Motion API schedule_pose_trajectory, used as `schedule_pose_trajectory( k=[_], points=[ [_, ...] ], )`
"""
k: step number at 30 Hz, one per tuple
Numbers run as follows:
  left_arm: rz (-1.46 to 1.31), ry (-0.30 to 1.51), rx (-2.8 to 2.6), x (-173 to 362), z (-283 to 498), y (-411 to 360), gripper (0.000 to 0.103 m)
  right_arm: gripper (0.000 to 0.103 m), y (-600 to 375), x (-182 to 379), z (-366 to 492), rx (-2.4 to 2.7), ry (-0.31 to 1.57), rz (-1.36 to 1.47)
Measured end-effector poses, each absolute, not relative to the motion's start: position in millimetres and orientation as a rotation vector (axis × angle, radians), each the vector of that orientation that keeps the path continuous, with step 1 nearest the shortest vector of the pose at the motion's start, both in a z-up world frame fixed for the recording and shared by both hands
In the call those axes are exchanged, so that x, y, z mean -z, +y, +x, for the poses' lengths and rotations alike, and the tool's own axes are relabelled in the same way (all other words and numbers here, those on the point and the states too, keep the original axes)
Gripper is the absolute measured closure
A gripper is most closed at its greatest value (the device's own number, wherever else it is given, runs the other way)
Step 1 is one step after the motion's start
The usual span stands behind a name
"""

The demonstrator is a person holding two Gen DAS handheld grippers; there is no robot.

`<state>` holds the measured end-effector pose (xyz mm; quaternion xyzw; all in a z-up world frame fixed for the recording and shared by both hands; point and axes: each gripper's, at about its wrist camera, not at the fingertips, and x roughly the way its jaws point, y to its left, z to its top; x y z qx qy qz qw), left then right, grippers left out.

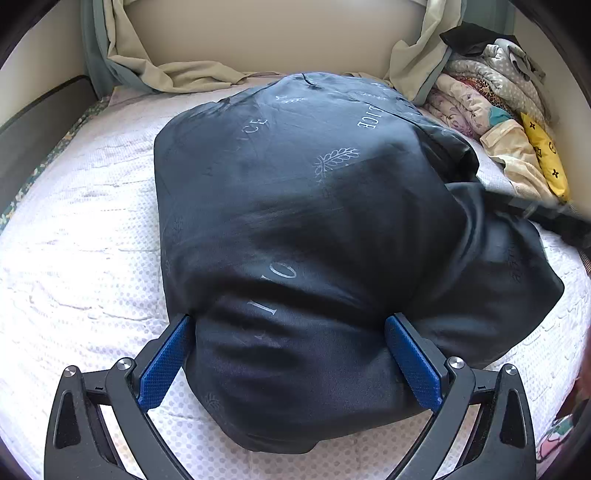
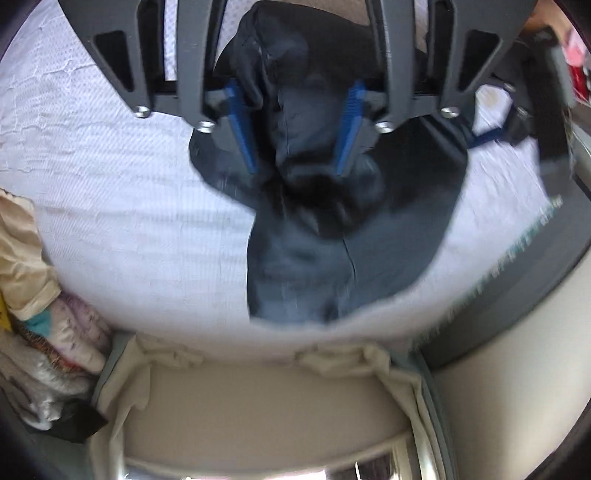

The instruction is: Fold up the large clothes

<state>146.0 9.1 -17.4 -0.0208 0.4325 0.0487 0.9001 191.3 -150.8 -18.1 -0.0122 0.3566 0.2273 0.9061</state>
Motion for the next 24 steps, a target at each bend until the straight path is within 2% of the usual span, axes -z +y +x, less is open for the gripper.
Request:
schedule_pose_trajectory(
  k=[5, 9, 22, 24],
  points=[
    [0.000, 0.896, -0.107, 20.1, 146.2, 2.5, 0.000, 0.072, -153.0, 65.2, 229.6, -0.445, 0.901, 0.071],
    [0.042, 0.896, -0.117, 23.5, 146.0, -3.6, 0.000, 0.072, -147.3, 89.3, 245.7, -0.445, 0.959, 0.111],
    [0.074, 0.887, -0.140, 25.1, 148.4, -9.7, 0.000, 0.072, -124.1, 109.5, 254.1, -0.410, 0.953, 0.044],
    [0.047, 0.879, -0.144, 20.6, 145.4, -6.7, 0.000, 0.067, -132.5, 104.4, 249.5, -0.412, 0.956, 0.086]
  ],
)
